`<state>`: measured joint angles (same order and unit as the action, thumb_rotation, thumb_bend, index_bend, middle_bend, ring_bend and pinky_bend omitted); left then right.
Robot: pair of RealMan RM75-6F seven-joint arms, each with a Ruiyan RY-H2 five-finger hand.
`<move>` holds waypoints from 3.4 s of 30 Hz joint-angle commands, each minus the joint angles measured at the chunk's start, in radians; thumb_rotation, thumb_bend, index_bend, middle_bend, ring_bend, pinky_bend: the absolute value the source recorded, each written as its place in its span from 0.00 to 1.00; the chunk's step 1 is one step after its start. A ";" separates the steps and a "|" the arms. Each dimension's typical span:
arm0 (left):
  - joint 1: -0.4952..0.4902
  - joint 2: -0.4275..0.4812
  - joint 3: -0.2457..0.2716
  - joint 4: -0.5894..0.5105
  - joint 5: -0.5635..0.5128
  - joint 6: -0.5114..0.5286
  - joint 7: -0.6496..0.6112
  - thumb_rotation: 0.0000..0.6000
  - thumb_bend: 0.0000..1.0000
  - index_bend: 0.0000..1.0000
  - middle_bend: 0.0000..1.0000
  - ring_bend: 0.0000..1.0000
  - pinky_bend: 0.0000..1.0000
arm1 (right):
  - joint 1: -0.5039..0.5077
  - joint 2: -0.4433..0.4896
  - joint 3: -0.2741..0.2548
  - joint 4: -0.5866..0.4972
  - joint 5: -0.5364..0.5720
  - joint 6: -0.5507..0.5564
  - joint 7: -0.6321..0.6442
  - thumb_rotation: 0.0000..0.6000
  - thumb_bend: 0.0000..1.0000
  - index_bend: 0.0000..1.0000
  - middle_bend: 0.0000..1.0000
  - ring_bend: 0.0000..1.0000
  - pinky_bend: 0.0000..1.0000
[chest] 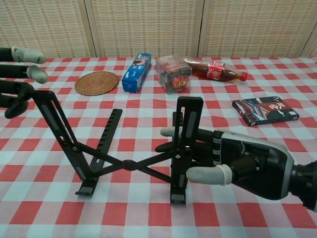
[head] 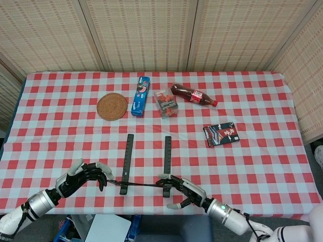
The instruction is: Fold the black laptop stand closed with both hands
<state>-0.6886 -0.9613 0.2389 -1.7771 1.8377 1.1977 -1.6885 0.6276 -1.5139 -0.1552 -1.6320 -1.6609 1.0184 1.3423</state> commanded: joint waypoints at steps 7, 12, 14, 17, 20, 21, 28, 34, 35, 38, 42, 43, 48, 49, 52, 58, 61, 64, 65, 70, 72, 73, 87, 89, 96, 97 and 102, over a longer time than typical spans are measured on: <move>0.030 -0.067 -0.038 0.114 -0.030 0.042 0.119 0.00 0.16 0.30 0.39 0.38 0.52 | -0.003 0.057 0.029 -0.062 -0.032 0.073 -0.105 1.00 0.15 0.12 0.19 0.04 0.05; 0.038 -0.105 -0.051 0.187 -0.030 0.061 0.164 0.00 0.16 0.26 0.37 0.33 0.49 | 0.005 0.108 0.044 -0.121 -0.034 0.087 -0.142 1.00 0.15 0.12 0.19 0.04 0.05; 0.040 -0.115 -0.050 0.209 -0.022 0.065 0.182 0.00 0.16 0.25 0.34 0.30 0.46 | 0.007 0.126 0.049 -0.141 -0.034 0.092 -0.154 1.00 0.15 0.12 0.19 0.04 0.05; 0.044 -0.126 -0.052 0.228 -0.023 0.071 0.213 0.00 0.16 0.21 0.25 0.22 0.39 | 0.010 0.148 0.054 -0.164 -0.034 0.095 -0.168 1.00 0.15 0.12 0.19 0.04 0.05; 0.038 -0.130 -0.047 0.237 -0.018 0.064 0.209 0.00 0.16 0.17 0.23 0.20 0.36 | 0.013 0.165 0.057 -0.182 -0.033 0.096 -0.174 1.00 0.15 0.12 0.19 0.04 0.05; 0.034 -0.134 -0.042 0.241 -0.014 0.057 0.196 0.00 0.16 0.17 0.23 0.20 0.35 | 0.013 0.171 0.059 -0.187 -0.034 0.098 -0.177 1.00 0.15 0.12 0.19 0.04 0.05; 0.017 -0.192 -0.019 0.256 -0.019 0.015 0.110 0.00 0.16 0.12 0.21 0.20 0.35 | 0.011 0.196 0.065 -0.206 -0.028 0.108 -0.191 1.00 0.15 0.12 0.19 0.04 0.05; -0.025 -0.243 -0.022 0.290 -0.039 -0.037 -0.002 0.00 0.16 0.12 0.21 0.20 0.35 | 0.004 0.208 0.062 -0.213 -0.025 0.111 -0.198 1.00 0.15 0.12 0.19 0.04 0.05; -0.031 -0.250 -0.023 0.294 -0.042 -0.044 -0.017 0.00 0.16 0.12 0.21 0.20 0.35 | 0.003 0.208 0.061 -0.213 -0.025 0.112 -0.199 1.00 0.15 0.12 0.19 0.04 0.05; -0.054 -0.273 -0.023 0.311 -0.052 -0.074 -0.077 0.00 0.16 0.12 0.21 0.20 0.35 | -0.001 0.211 0.058 -0.213 -0.026 0.114 -0.199 1.00 0.15 0.12 0.19 0.04 0.05; -0.075 -0.306 -0.019 0.342 -0.058 -0.102 -0.132 0.00 0.16 0.12 0.21 0.20 0.35 | -0.003 0.215 0.059 -0.211 -0.024 0.115 -0.196 1.00 0.15 0.12 0.19 0.04 0.05; -0.080 -0.313 -0.018 0.349 -0.060 -0.109 -0.137 0.00 0.16 0.12 0.21 0.20 0.35 | -0.004 0.216 0.059 -0.210 -0.024 0.116 -0.196 1.00 0.15 0.12 0.19 0.04 0.05; -0.093 -0.348 -0.009 0.376 -0.067 -0.133 -0.156 0.00 0.16 0.12 0.21 0.20 0.35 | -0.010 0.221 0.057 -0.208 -0.023 0.120 -0.191 1.00 0.15 0.12 0.19 0.04 0.05; -0.094 -0.354 -0.007 0.379 -0.069 -0.137 -0.159 0.00 0.16 0.12 0.21 0.20 0.35 | -0.011 0.221 0.056 -0.208 -0.023 0.120 -0.190 1.00 0.15 0.12 0.19 0.04 0.05; -0.098 -0.370 0.001 0.389 -0.071 -0.147 -0.172 0.00 0.16 0.12 0.21 0.20 0.35 | -0.013 0.219 0.056 -0.205 -0.021 0.119 -0.187 1.00 0.15 0.12 0.19 0.04 0.06; -0.102 -0.387 0.025 0.398 -0.066 -0.154 -0.182 0.00 0.16 0.12 0.21 0.20 0.35 | -0.015 0.215 0.055 -0.196 -0.019 0.115 -0.182 1.00 0.15 0.12 0.19 0.04 0.05; -0.105 -0.389 0.040 0.400 -0.060 -0.157 -0.189 0.00 0.16 0.12 0.21 0.20 0.35 | -0.017 0.213 0.056 -0.193 -0.018 0.115 -0.180 1.00 0.15 0.12 0.19 0.04 0.05; -0.108 -0.390 0.051 0.401 -0.058 -0.158 -0.194 0.00 0.16 0.11 0.20 0.20 0.35 | -0.018 0.211 0.058 -0.191 -0.017 0.115 -0.178 1.00 0.15 0.12 0.19 0.04 0.05; -0.109 -0.390 0.054 0.400 -0.057 -0.158 -0.196 0.00 0.16 0.10 0.20 0.20 0.35 | -0.018 0.211 0.058 -0.190 -0.017 0.116 -0.179 1.00 0.15 0.12 0.19 0.04 0.05; -0.116 -0.385 0.064 0.395 -0.057 -0.158 -0.200 0.00 0.16 0.10 0.20 0.20 0.35 | -0.022 0.209 0.058 -0.191 -0.021 0.120 -0.177 1.00 0.15 0.12 0.19 0.04 0.05; -0.116 -0.382 0.063 0.390 -0.065 -0.158 -0.197 0.00 0.16 0.10 0.20 0.20 0.35 | -0.023 0.210 0.059 -0.191 -0.022 0.123 -0.176 1.00 0.15 0.12 0.19 0.04 0.05; -0.114 -0.379 0.060 0.387 -0.073 -0.155 -0.193 0.00 0.16 0.10 0.20 0.20 0.35 | -0.024 0.211 0.059 -0.190 -0.023 0.125 -0.177 1.00 0.15 0.12 0.19 0.04 0.05; -0.048 -0.289 0.027 0.405 -0.103 -0.052 0.066 0.96 0.24 0.17 0.20 0.20 0.35 | -0.028 0.223 0.064 -0.198 -0.035 0.141 -0.176 1.00 0.15 0.12 0.19 0.04 0.05; -0.025 -0.278 0.042 0.417 -0.084 -0.026 0.124 1.00 0.27 0.17 0.20 0.20 0.35 | -0.027 0.225 0.066 -0.200 -0.037 0.141 -0.179 1.00 0.15 0.12 0.19 0.04 0.05; 0.027 -0.238 0.059 0.437 -0.064 0.026 0.275 1.00 0.29 0.17 0.19 0.20 0.35 | -0.021 0.238 0.076 -0.209 -0.037 0.143 -0.180 1.00 0.15 0.12 0.19 0.04 0.05; 0.034 -0.235 0.064 0.440 -0.059 0.032 0.284 1.00 0.29 0.17 0.19 0.20 0.35 | -0.020 0.239 0.078 -0.211 -0.037 0.143 -0.180 1.00 0.15 0.12 0.19 0.04 0.05; 0.077 -0.227 0.089 0.464 -0.043 0.057 0.354 1.00 0.31 0.16 0.19 0.20 0.33 | -0.018 0.245 0.085 -0.215 -0.032 0.144 -0.183 1.00 0.15 0.12 0.19 0.04 0.05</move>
<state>-0.6261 -1.1934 0.3213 -1.3249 1.7889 1.2463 -1.3620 0.6095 -1.2691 -0.0707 -1.8469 -1.6929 1.1623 1.1594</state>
